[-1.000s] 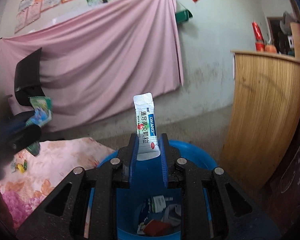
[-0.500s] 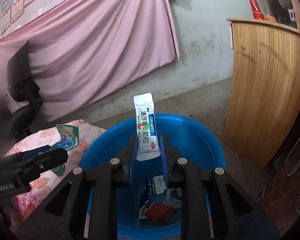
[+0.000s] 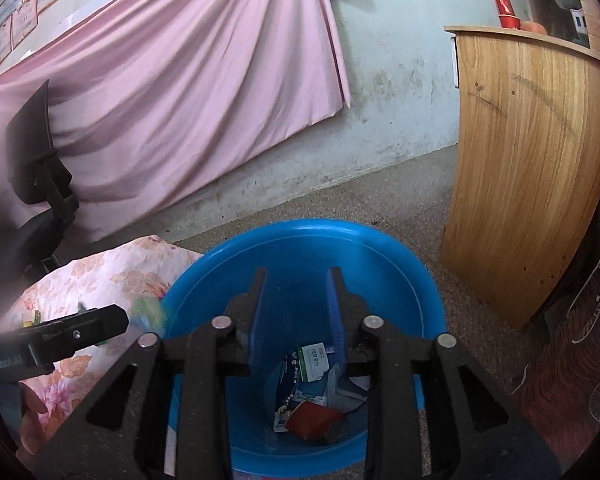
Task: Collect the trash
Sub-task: 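Open both grippers to drop the sachet and tube into the basin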
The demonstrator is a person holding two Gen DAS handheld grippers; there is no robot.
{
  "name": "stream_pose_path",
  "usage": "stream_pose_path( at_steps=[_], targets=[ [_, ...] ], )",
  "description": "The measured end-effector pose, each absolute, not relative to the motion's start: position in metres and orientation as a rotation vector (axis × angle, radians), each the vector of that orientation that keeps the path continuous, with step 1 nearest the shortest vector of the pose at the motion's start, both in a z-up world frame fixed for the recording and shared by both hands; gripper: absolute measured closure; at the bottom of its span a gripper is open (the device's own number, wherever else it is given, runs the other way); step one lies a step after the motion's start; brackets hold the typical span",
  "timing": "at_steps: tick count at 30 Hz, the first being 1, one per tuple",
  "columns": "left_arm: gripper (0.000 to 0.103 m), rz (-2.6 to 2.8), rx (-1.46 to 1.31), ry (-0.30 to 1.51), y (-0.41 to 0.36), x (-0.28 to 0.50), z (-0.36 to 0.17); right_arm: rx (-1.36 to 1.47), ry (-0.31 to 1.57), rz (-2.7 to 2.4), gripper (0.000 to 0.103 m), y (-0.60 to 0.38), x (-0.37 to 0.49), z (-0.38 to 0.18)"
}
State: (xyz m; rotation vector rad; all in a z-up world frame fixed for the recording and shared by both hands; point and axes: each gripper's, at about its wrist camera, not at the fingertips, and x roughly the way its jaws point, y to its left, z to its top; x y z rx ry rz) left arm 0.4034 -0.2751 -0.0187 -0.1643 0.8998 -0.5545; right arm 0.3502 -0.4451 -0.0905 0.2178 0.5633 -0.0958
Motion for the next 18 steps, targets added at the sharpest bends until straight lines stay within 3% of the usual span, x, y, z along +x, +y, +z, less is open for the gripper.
stream_pose_path(
  at_steps=[9, 12, 16, 17, 18],
  targets=[
    [0.034, -0.545, -0.182, 0.809, -0.255, 0.385, -0.009, 0.176, 0.532, -0.121, 0.037, -0.437, 0.347, -0.084],
    [0.023, -0.522, -0.184, 0.732, -0.243, 0.374, 0.002, 0.16, 0.5, -0.122, 0.03, -0.434, 0.343, -0.079],
    [0.017, -0.466, -0.157, 0.62, -0.225, 0.359, 0.016, 0.153, 0.446, -0.109, 0.011, -0.427, 0.336, -0.069],
    [0.005, -0.446, -0.145, 0.599, -0.222, 0.355, 0.019, 0.153, 0.429, -0.101, 0.004, -0.425, 0.333, -0.066],
    [0.001, -0.409, -0.126, 0.569, -0.217, 0.35, 0.022, 0.154, 0.419, -0.098, 0.001, -0.422, 0.332, -0.063]
  ],
)
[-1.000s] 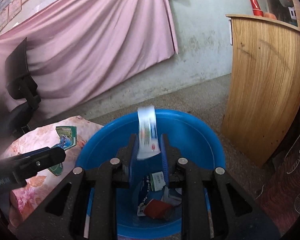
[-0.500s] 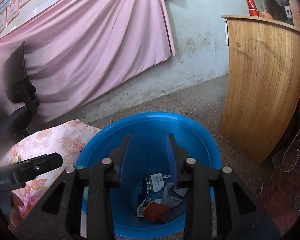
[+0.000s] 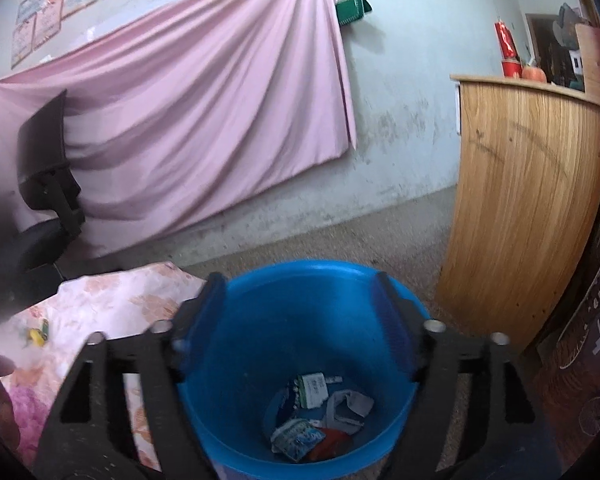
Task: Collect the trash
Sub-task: 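Open both grippers to drop the sachet and tube into the basin, then move both tools back over the bed toward the small items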
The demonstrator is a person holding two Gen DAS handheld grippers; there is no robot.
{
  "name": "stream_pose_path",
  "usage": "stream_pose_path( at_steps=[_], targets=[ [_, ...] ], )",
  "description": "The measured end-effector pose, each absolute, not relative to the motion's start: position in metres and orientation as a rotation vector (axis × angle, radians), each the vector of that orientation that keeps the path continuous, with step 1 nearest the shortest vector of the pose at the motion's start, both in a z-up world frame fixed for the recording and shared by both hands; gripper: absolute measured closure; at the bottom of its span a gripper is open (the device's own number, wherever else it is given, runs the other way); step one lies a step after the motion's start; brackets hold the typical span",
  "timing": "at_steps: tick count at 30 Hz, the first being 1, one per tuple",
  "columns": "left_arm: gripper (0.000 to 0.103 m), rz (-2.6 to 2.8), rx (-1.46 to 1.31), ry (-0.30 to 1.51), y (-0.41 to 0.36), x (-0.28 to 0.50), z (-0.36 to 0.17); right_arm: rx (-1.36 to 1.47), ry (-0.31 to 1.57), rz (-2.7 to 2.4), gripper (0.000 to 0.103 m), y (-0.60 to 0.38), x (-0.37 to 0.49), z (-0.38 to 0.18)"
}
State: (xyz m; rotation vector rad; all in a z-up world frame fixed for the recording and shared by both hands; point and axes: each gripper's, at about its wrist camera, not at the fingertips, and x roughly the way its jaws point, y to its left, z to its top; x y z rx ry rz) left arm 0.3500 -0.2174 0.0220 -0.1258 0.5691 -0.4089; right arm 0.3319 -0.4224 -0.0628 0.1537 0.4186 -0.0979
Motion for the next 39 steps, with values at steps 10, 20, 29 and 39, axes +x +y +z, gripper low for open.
stream_pose_path(
  at_steps=[10, 20, 29, 39],
  targets=[
    [0.001, -0.237, -0.091, 0.424, -0.167, 0.313, 0.031, 0.167, 0.286, -0.031, 0.0, -0.383, 0.321, -0.03],
    [0.001, -0.096, -0.094, 0.29, -0.093, 0.273, 0.048, 0.143, 0.083, 0.122, 0.0, -0.318, 0.299, 0.001],
    [0.001, 0.063, -0.048, 0.142, -0.034, 0.233, 0.06, 0.069, -0.042, 0.188, 0.0, -0.256, 0.278, 0.015],
    [0.001, 0.122, -0.026, 0.082, 0.012, 0.209, 0.048, -0.036, -0.069, 0.203, 0.0, -0.208, 0.275, 0.009]
  ],
)
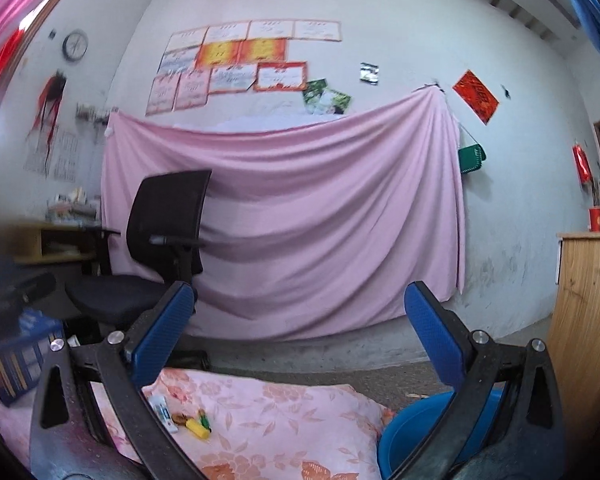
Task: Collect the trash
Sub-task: 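Move both tools back over the bed toward the small items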
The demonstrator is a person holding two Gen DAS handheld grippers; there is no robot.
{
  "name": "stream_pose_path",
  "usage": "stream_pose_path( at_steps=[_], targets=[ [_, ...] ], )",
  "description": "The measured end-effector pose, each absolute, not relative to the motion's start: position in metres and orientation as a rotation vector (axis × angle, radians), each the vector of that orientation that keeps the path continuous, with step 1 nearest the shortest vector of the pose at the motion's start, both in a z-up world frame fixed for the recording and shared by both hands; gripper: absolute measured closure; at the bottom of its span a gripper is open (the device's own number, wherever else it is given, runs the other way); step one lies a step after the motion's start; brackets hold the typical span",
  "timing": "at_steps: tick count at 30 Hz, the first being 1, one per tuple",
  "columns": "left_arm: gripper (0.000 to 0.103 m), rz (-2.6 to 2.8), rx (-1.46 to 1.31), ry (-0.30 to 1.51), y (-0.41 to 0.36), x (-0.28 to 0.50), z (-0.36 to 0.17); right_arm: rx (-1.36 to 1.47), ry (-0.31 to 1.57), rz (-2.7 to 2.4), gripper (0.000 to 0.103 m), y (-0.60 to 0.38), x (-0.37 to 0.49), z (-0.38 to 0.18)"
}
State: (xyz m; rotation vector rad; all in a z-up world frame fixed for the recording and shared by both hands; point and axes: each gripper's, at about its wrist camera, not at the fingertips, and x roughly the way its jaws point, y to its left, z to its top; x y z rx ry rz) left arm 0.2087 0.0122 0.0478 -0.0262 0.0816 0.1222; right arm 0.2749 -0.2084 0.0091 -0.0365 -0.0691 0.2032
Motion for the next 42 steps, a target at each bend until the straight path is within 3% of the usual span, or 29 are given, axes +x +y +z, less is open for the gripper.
stream_pose_path(
  at_steps=[12, 21, 27, 30, 35, 39, 42],
  targets=[
    [0.001, 0.101, -0.015, 0.282, 0.021, 0.245, 0.01, -0.111, 0.136, 0.302, 0.0, -0.175, 0.316, -0.021],
    [0.002, 0.05, -0.005, 0.533, 0.015, 0.289, -0.018, -0.112, 0.431, 0.428, 0.0, -0.158, 0.361, -0.051],
    [0.004, 0.041, -0.037, 0.644, 0.018, 0.307, -0.037, -0.161, 0.633, 0.505, 0.024, -0.139, 0.387, -0.073],
    [0.01, 0.027, -0.05, 0.699, 0.02, 0.315, -0.044, -0.16, 0.709, 0.549, 0.031, -0.135, 0.396, -0.082],
    [0.031, 0.004, -0.083, 0.783, 0.025, 0.328, -0.054, -0.191, 0.805, 0.62, 0.043, -0.123, 0.405, -0.095],
    [0.034, -0.012, -0.105, 0.819, 0.025, 0.335, -0.059, -0.237, 0.862, 0.644, 0.046, -0.111, 0.411, -0.103],
    [0.039, -0.03, -0.115, 0.838, 0.024, 0.338, -0.062, -0.268, 0.887, 0.645, 0.064, -0.107, 0.411, -0.107]
  ],
)
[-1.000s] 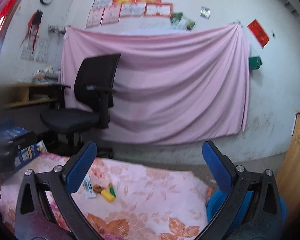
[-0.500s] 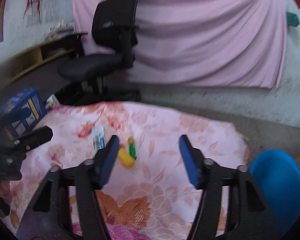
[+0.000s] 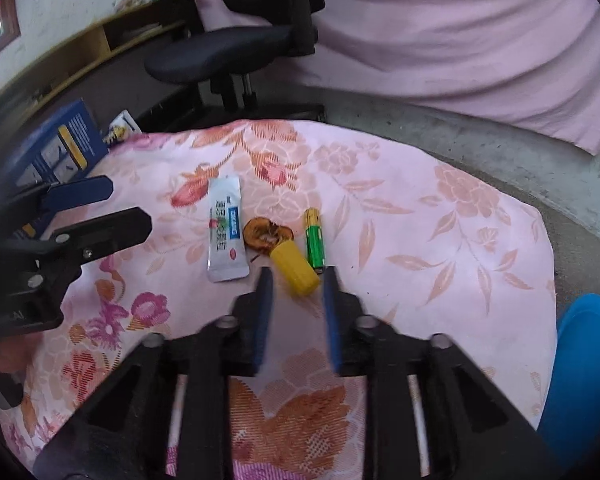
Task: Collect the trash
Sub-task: 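Move both tools back over the bed toward the small items, then grasp the white toothpaste tube with the left gripper while the right grasps the yellow cap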
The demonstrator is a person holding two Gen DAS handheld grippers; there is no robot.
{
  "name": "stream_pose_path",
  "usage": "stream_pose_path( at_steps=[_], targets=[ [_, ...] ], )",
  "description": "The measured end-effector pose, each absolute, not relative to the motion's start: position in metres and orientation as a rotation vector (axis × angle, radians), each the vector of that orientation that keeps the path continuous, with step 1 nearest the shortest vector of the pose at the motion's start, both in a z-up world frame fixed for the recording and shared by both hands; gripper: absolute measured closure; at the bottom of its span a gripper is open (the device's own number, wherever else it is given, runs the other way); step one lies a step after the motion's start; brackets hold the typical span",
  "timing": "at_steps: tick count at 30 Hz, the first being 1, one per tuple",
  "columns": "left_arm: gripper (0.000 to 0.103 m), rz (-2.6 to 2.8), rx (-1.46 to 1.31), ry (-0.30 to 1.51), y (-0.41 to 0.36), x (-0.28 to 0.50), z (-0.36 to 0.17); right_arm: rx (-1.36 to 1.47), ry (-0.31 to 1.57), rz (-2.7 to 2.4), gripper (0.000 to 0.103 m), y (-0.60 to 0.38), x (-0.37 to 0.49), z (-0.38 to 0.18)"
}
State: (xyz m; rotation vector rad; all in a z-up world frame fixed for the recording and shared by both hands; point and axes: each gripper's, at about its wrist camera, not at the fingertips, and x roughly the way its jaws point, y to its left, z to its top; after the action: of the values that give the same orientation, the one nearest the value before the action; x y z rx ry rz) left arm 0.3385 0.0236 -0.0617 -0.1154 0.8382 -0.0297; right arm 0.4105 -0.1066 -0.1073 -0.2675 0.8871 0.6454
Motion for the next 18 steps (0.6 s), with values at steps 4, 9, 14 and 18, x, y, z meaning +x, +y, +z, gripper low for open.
stream_pose_path(
  at_steps=[4, 9, 14, 18],
  targets=[
    [0.041, -0.058, -0.122, 0.881, 0.017, 0.347, -0.069, -0.241, 0.874, 0.646, 0.065, -0.114, 0.409, -0.104],
    [0.041, -0.106, -0.125, 0.905, 0.004, 0.358, -0.072, -0.174, 0.87, 0.6, 0.065, -0.137, 0.411, -0.098],
    [0.041, -0.11, -0.076, 0.946, -0.016, 0.373, -0.079, -0.117, 0.87, 0.559, 0.065, -0.164, 0.413, -0.096],
    [0.041, -0.089, -0.043, 0.973, -0.032, 0.385, -0.086, -0.064, 0.868, 0.553, 0.065, -0.177, 0.414, -0.094]
  ],
)
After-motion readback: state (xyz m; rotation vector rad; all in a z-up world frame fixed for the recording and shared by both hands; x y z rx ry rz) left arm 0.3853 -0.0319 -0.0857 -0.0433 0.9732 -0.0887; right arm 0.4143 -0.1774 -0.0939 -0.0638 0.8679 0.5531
